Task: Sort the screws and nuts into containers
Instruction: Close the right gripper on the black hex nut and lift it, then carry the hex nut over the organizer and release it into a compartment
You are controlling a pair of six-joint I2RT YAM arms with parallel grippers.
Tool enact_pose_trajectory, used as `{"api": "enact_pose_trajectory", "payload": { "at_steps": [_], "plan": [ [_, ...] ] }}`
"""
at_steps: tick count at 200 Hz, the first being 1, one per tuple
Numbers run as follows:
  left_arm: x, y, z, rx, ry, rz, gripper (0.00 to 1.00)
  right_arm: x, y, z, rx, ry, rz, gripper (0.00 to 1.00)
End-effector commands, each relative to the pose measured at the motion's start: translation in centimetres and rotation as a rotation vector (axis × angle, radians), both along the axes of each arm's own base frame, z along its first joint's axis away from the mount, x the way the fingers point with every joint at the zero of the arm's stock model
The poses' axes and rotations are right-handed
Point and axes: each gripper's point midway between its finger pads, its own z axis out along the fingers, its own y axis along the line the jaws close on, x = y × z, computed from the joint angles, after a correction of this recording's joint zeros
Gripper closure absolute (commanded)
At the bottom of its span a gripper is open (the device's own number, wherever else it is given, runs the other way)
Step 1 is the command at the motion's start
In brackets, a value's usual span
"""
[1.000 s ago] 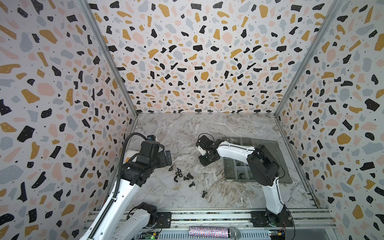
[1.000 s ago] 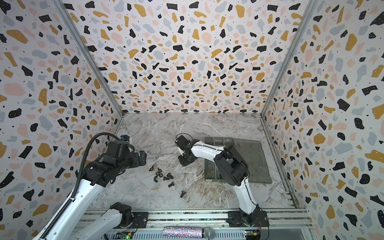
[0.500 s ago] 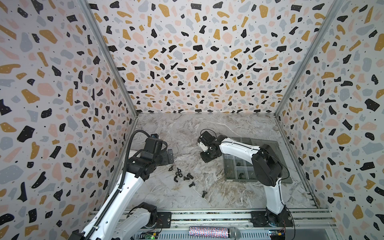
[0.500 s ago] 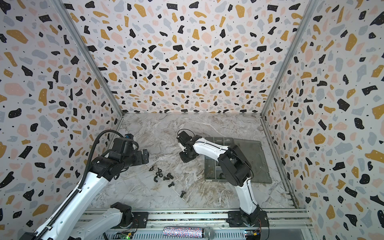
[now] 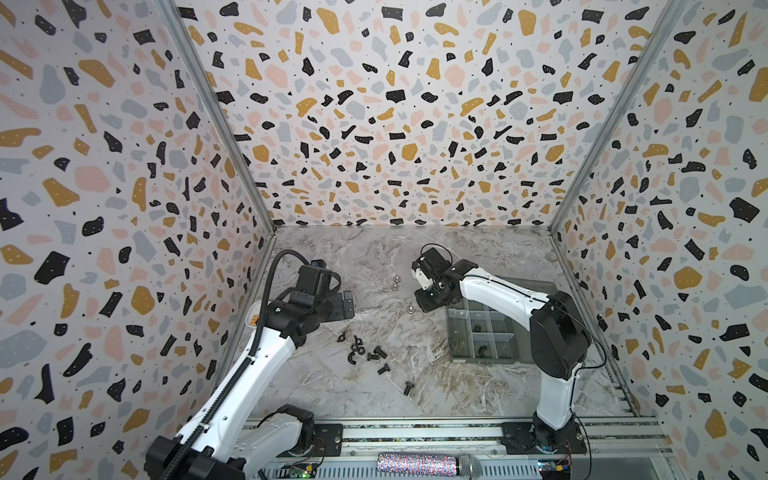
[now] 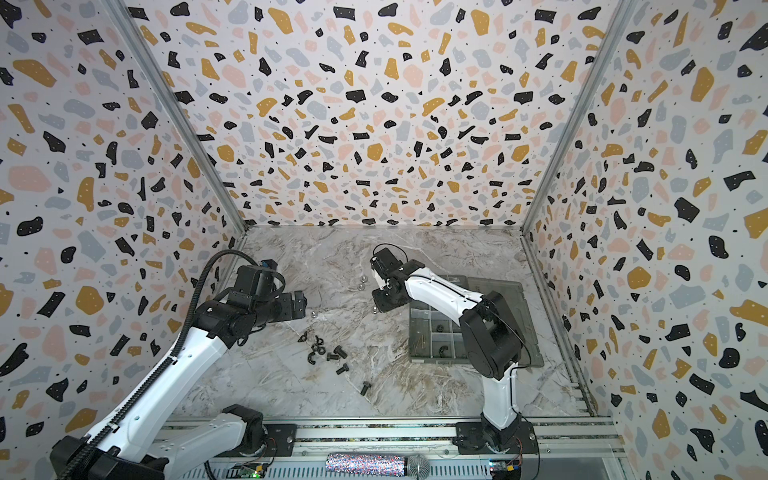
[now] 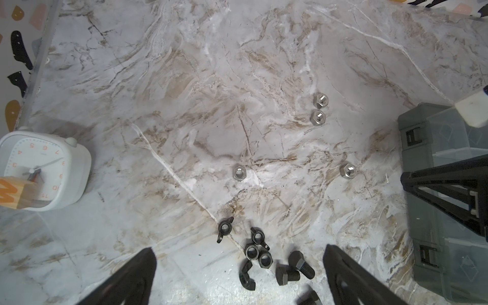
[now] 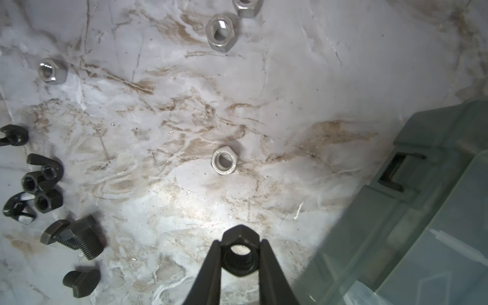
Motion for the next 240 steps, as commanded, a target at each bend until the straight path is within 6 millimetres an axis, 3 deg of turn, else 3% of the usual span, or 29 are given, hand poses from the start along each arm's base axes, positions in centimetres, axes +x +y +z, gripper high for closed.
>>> {"api": "enact_pose_trajectory", "payload": {
  "at_steps": [1, 38, 96, 153, 240],
  "plan": [
    [1.2, -1.0, 1.8, -0.030, -0.058, -0.032, 0.00, 0.0, -1.7, 1.6, -0.009, -0.021, -0.019, 0.87],
    [1.8, -1.3, 1.6, -0.035, -0.058, -0.036, 0.00, 0.6, -3.6, 2.1, -0.019, -0.031, -0.057, 0.87],
    [2.7, -2.0, 0.9, -0.049, -0.045, -0.049, 0.00, 0.9, -9.2, 3.4, -0.060, -0.051, -0.154, 0.87],
    [3.8, -3.0, 0.0, -0.073, -0.024, -0.070, 0.00, -1.8, -13.4, 2.9, -0.089, -0.026, -0.227, 0.87],
    [4.6, -3.7, -1.4, -0.072, 0.014, -0.094, 0.00, -4.8, -17.2, 1.1, -0.107, 0.007, -0.313, 0.87]
  ]
}}
